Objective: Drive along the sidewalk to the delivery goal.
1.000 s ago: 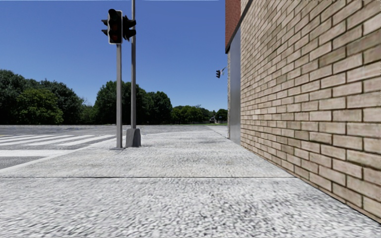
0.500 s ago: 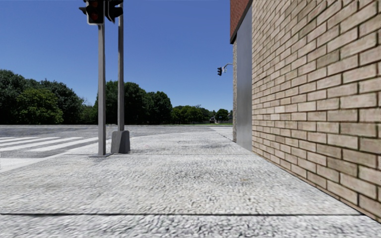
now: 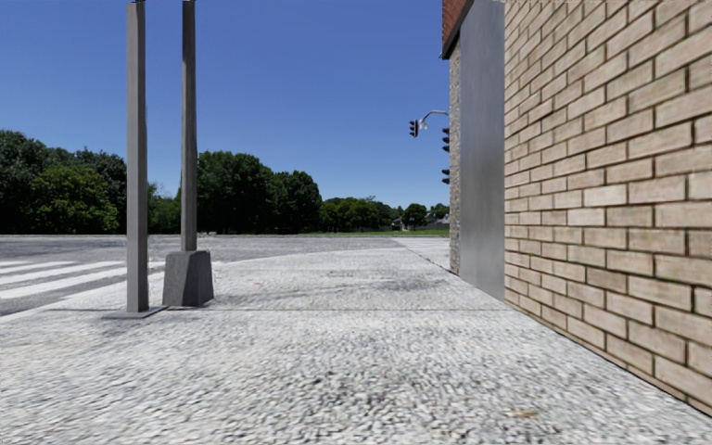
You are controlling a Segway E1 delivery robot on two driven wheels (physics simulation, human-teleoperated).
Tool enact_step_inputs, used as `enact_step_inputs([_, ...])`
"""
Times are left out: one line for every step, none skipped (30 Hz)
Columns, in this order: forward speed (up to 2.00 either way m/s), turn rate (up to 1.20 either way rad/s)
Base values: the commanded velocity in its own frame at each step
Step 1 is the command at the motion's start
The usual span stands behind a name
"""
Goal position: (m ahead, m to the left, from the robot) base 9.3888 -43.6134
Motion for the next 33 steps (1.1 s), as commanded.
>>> enact_step_inputs([2.0, 0.0])
enact_step_inputs([2.0, 0.0])
enact_step_inputs([2.0, 0.0])
enact_step_inputs([2.0, 0.0])
enact_step_inputs([2.0, 0.0])
enact_step_inputs([2.0, 0.0])
enact_step_inputs([2.0, 0.0])
enact_step_inputs([2.0, 0.0])
enact_step_inputs([2.0, 0.0])
enact_step_inputs([2.0, 0.0])
enact_step_inputs([2.0, 0.0])
enact_step_inputs([2.0, 0.0])
enact_step_inputs([2.0, 0.0])
enact_step_inputs([2.0, 0.0])
enact_step_inputs([2.0, 0.0])
enact_step_inputs([2.0, 0.0])
enact_step_inputs([2.0, 0.0])
enact_step_inputs([2.0, 0.0])
enact_step_inputs([2.0, 0.0])
enact_step_inputs([2.0, 0.0])
enact_step_inputs([2.0, 0.0])
enact_step_inputs([2.0, 0.0])
enact_step_inputs([2.0, 0.0])
enact_step_inputs([2.0, 0.0])
enact_step_inputs([2.0, 0.0])
enact_step_inputs([2.0, 0.0])
enact_step_inputs([2.0, 0.0])
enact_step_inputs([2.0, 0.0])
enact_step_inputs([2.0, 0.0])
enact_step_inputs([2.0, 0.0])
enact_step_inputs([2.0, 0.0])
enact_step_inputs([2.0, 0.0])
enact_step_inputs([2.0, 0.0])
